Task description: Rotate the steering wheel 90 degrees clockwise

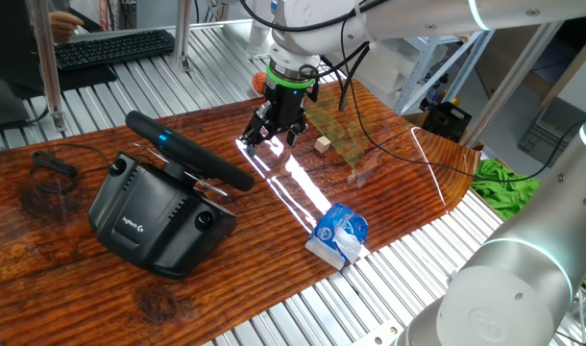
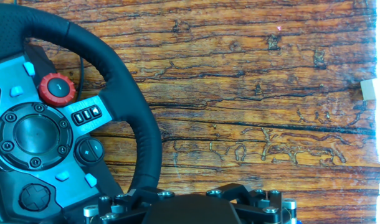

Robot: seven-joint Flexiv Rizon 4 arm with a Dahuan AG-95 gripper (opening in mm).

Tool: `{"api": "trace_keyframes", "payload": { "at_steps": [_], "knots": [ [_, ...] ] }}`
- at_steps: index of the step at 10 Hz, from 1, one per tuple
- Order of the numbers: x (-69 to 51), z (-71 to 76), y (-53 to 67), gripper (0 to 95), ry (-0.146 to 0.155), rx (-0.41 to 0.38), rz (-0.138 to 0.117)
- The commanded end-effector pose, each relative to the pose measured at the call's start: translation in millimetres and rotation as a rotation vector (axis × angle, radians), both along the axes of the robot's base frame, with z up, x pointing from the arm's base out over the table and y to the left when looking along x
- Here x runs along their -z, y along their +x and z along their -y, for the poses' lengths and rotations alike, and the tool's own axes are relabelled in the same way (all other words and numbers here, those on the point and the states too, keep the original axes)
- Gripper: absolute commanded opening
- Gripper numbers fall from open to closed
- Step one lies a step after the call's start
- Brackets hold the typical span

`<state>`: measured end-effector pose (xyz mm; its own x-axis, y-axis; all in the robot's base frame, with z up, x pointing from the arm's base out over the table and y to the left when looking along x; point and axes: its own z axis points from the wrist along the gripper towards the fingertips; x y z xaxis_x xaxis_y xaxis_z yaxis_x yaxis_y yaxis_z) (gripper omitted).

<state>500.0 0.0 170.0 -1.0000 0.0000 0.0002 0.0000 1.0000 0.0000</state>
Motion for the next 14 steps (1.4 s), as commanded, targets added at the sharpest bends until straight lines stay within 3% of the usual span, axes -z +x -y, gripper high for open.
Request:
{"api": "trace_keyframes", "payload": {
  "at_steps": [1, 2, 14],
  "knots": [
    [0.0, 0.0, 0.0, 95.0, 0.067, 0.129, -0.139],
    [0.0, 0.0, 0.0, 0.0, 0.072, 0.129, -0.144],
    [0.0, 0.0, 0.0, 0.0, 0.090, 0.131, -0.166]
  ]
}}
